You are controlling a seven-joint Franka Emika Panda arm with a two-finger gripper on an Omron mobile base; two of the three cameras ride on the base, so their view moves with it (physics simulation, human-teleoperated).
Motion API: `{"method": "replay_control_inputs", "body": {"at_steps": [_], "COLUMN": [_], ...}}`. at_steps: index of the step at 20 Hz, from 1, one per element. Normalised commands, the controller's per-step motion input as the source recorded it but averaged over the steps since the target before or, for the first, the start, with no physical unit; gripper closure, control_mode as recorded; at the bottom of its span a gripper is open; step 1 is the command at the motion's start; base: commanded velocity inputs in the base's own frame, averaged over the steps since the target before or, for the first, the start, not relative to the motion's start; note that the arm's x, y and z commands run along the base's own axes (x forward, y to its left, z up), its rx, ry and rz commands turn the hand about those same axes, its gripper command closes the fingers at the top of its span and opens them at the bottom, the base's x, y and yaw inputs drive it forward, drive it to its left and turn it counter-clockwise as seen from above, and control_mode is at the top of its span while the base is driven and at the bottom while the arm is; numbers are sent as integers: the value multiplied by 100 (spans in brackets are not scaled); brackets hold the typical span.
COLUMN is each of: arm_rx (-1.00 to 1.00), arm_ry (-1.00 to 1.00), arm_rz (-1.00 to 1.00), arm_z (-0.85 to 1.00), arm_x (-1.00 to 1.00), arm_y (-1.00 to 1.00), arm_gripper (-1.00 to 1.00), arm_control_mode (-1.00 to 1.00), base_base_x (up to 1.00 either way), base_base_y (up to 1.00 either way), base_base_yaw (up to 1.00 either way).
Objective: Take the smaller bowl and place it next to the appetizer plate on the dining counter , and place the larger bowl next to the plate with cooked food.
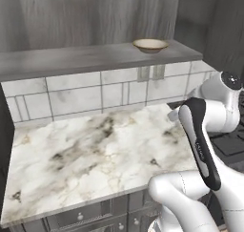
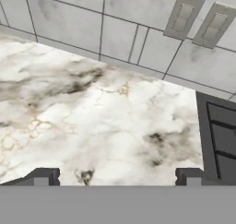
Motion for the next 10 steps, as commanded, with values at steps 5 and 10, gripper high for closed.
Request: {"method": "replay_control_inputs", "body": {"at_steps": [5, 10], "arm_rx": [0, 0], "arm_ry": [0, 0], "arm_rz": [0, 0], "arm_z": [0, 0], "arm_x": [0, 0], "arm_y": [0, 0], "arm_gripper": [-100, -100], "arm_control_mode": [100, 100], "base_base_x": [99, 94], "base_base_y": [9, 14], "base_base_yaw": [2, 0]}}
